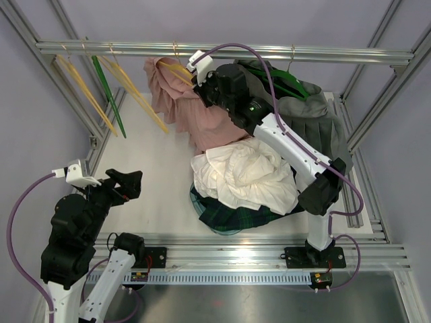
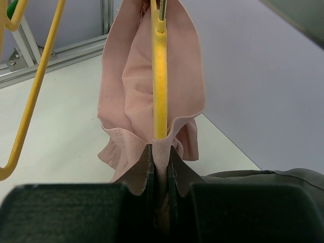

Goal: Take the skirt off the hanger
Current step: Grab a hanger with the skirt on it with the right arm

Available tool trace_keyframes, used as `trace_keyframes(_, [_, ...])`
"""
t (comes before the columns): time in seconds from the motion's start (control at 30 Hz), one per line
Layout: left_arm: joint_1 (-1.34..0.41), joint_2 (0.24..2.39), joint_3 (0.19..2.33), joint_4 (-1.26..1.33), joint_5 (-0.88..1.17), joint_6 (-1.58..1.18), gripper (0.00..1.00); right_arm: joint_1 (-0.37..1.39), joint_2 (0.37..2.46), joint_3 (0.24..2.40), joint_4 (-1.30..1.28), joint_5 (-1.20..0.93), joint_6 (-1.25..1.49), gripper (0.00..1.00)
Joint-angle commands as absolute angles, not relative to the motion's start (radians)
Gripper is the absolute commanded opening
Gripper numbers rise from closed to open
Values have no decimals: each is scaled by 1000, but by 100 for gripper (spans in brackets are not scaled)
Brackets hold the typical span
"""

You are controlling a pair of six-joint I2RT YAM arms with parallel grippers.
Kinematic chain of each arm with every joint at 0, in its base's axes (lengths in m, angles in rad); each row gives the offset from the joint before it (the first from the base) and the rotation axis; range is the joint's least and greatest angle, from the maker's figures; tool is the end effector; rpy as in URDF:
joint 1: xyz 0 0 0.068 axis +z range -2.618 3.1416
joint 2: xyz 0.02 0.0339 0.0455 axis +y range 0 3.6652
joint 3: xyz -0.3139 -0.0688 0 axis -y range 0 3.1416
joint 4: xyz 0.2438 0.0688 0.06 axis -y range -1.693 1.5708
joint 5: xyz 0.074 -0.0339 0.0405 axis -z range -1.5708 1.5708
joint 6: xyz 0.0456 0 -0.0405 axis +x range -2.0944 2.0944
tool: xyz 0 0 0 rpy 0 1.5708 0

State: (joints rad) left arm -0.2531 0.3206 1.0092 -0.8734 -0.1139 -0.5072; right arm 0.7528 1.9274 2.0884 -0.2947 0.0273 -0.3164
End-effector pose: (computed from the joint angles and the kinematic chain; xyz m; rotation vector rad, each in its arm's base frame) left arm -0.0089 0.0077 0.3918 -0.3082 1.7495 -0.4528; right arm 0.3505 0.3267 0.4900 -0.8554 1.4848 0.3015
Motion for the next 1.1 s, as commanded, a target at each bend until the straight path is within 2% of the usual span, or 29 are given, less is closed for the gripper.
trace_keyframes(0.0, [-250,311,1032,-833,-112,-518,99,730,1787,2267,66,46,-284,0])
trace_keyframes(0.17, [-249,304,1031,-842,-110,-523,99,713,1752,2191,126,-79,-455,0])
trace_keyframes(0.33, [-249,301,1022,-831,-109,-526,99,687,1726,2189,98,-181,-413,0])
trace_keyframes(0.47, [-249,302,1014,-816,-100,-535,99,684,1746,2256,60,-94,-253,0])
trace_keyframes(0.7, [-249,304,1028,-830,-103,-532,99,684,1764,2307,-44,-69,-89,0])
trace_keyframes(0.83, [-249,296,1022,-831,-104,-537,99,684,1759,2336,-84,-25,-41,0])
trace_keyframes(0.97, [-249,296,1016,-821,-100,-543,99,684,1799,2448,-182,119,-58,0])
trace_keyframes(1.07, [-249,302,1014,-815,-95,-543,99,684,1787,2421,-192,169,-97,0])
